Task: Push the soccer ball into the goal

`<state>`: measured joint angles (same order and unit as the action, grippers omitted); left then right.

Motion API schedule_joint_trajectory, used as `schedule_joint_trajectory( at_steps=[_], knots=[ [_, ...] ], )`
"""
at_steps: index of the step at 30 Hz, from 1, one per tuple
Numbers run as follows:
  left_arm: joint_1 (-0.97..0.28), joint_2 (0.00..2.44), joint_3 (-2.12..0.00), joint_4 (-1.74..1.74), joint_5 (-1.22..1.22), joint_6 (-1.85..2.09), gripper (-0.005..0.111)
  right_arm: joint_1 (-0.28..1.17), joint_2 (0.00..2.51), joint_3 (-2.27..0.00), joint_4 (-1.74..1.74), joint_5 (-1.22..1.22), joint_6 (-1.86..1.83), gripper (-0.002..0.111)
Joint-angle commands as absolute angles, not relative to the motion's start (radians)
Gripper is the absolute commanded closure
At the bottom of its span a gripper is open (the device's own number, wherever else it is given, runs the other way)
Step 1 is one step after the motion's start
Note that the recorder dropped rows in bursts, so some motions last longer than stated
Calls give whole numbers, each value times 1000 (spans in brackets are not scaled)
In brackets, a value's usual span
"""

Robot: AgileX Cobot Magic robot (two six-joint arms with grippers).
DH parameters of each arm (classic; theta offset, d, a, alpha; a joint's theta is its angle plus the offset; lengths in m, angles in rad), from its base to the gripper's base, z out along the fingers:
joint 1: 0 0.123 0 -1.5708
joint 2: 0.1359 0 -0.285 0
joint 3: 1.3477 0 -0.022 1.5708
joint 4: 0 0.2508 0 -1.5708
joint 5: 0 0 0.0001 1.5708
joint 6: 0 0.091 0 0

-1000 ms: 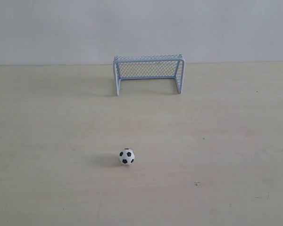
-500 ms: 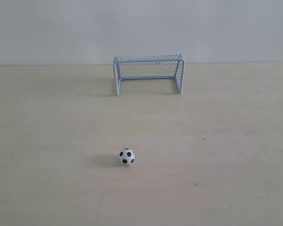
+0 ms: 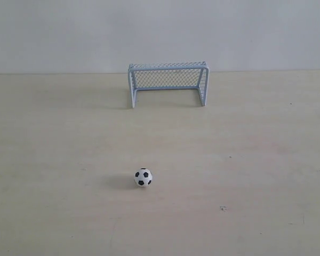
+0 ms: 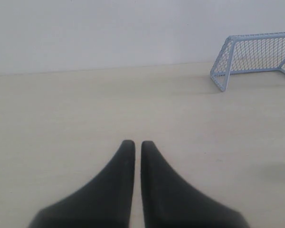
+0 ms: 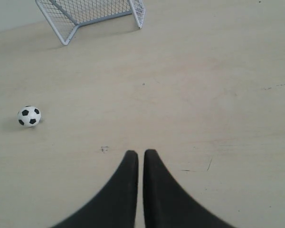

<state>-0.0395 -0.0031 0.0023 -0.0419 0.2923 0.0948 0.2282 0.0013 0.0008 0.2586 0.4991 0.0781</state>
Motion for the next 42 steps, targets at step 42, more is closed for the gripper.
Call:
schedule_joint_trajectory(
  at_steps=[42],
  knots=[
    [-44,0,0,-40,293,98,102,230,0,-31,-84,366,52,108]
  ],
)
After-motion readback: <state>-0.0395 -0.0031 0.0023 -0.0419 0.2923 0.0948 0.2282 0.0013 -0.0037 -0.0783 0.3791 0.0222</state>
